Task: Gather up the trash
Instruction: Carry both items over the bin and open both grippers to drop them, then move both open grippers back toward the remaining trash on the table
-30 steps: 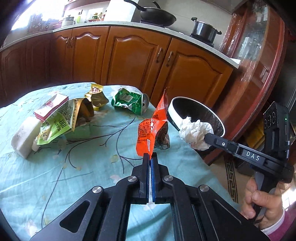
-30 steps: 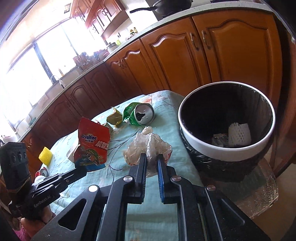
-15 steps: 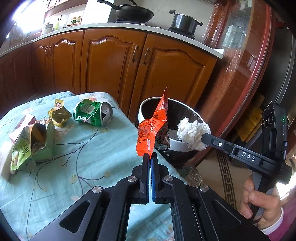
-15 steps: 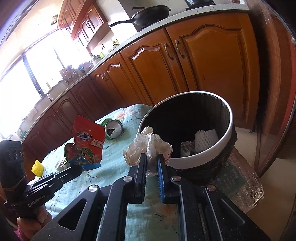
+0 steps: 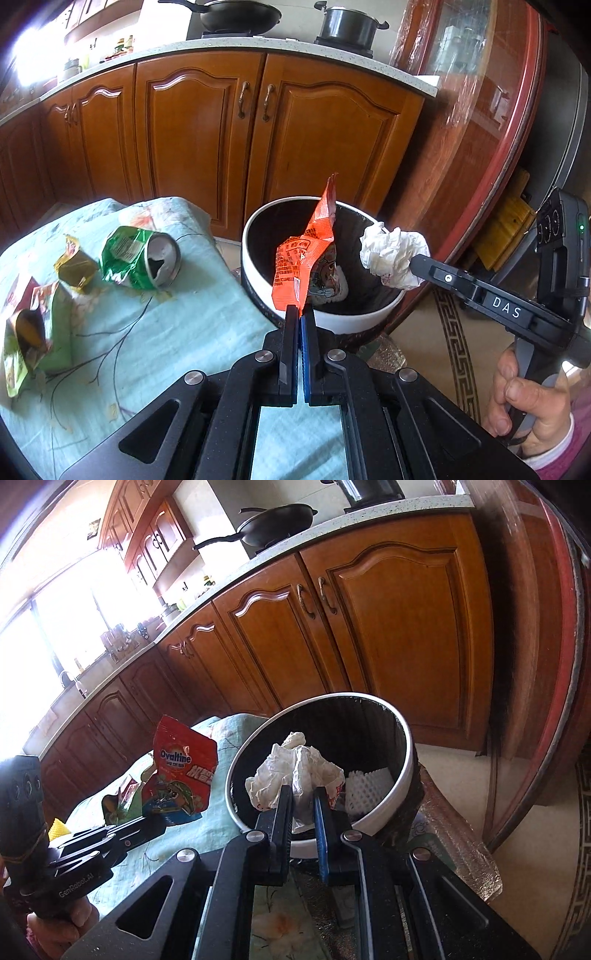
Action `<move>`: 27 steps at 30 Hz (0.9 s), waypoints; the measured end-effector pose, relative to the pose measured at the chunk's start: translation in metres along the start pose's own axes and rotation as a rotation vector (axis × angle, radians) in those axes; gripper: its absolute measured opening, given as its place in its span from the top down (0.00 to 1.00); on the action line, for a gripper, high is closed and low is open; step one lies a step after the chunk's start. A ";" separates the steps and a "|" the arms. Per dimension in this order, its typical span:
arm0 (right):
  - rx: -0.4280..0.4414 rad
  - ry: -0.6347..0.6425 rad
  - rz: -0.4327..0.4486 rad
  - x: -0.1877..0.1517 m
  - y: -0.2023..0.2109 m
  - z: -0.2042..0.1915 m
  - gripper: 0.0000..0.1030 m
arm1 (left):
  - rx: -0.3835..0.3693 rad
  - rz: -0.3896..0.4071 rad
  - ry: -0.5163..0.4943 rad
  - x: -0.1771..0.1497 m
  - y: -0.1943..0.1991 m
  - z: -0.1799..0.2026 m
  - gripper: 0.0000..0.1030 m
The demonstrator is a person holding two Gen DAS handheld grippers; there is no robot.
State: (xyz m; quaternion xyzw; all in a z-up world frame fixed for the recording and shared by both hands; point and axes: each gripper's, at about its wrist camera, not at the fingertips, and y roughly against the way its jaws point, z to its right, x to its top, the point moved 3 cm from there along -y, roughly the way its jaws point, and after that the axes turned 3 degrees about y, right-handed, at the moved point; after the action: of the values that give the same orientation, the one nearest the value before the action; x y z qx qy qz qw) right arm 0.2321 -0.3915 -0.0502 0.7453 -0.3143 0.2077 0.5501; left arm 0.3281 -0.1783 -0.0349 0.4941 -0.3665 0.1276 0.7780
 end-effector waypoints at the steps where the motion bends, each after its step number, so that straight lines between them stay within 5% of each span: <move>1: -0.004 0.001 -0.002 0.001 -0.001 0.001 0.89 | 0.002 -0.004 -0.004 0.003 -0.004 0.002 1.00; 19: -0.060 0.007 -0.060 0.023 -0.037 0.027 0.84 | 0.030 -0.097 -0.020 0.038 -0.064 0.016 0.98; 23: -0.047 -0.016 -0.066 0.024 -0.040 0.032 0.68 | 0.041 -0.100 0.002 0.040 -0.065 0.015 0.68; 27: -0.032 -0.028 -0.042 0.023 -0.033 0.031 0.58 | 0.026 -0.063 0.023 0.037 -0.054 0.012 0.61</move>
State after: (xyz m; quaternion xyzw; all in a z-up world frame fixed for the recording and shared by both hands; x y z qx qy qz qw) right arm 0.2701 -0.4204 -0.0673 0.7455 -0.3096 0.1808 0.5618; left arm 0.3792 -0.2206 -0.0426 0.5141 -0.3398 0.1135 0.7794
